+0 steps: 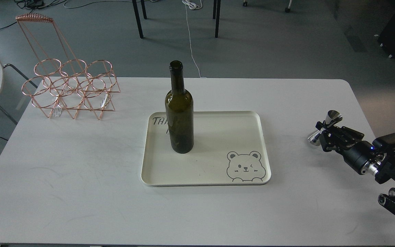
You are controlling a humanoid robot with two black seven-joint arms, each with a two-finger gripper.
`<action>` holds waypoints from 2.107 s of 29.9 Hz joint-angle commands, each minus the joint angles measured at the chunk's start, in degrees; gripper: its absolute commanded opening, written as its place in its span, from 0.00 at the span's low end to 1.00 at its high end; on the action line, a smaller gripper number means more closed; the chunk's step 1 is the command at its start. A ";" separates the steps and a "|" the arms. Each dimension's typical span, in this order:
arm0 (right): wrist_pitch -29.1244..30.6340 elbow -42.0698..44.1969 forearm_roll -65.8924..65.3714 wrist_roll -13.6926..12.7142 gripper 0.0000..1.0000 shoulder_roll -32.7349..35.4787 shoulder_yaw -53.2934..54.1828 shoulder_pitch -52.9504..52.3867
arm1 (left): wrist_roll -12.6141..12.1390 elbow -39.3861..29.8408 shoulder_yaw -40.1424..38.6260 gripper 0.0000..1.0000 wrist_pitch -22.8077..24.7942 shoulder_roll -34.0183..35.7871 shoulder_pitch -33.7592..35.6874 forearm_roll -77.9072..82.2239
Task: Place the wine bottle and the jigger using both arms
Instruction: 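Carry the jigger beside the tray and set it on the table, then open the right gripper and withdraw it from the jigger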
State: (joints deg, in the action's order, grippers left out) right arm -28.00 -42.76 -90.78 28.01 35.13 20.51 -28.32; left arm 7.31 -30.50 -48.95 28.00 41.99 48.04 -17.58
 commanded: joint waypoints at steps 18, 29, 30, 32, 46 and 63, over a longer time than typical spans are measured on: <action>0.00 0.31 -0.09 -0.01 0.66 -0.32 -1.00 0.02 | 0.16 0.00 0.00 0.98 0.00 0.20 0.82 0.00; 0.00 -9.26 -0.01 -0.01 0.71 7.92 -1.00 4.06 | 0.25 0.00 0.00 0.98 0.00 0.38 0.91 0.00; 0.00 -11.10 -0.01 -0.01 0.71 9.59 -1.00 4.76 | 0.34 0.00 0.00 0.98 0.00 0.38 0.91 0.00; 0.00 -13.66 -0.01 -0.01 0.71 12.67 -0.91 5.82 | 0.25 0.00 0.00 0.98 0.00 0.46 0.91 0.00; 0.00 -30.72 15.36 -0.01 0.94 28.24 2.43 1.18 | -0.28 0.09 0.26 0.98 0.00 0.73 0.91 0.70; 10.59 -28.62 43.37 -0.01 0.97 18.14 2.96 -19.31 | -0.90 -4.10 0.52 0.98 0.00 7.05 1.70 13.56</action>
State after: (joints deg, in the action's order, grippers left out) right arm -19.30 -72.53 -52.79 28.00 54.89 23.13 -46.79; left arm 6.07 -31.45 -48.66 28.00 48.18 48.98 -10.77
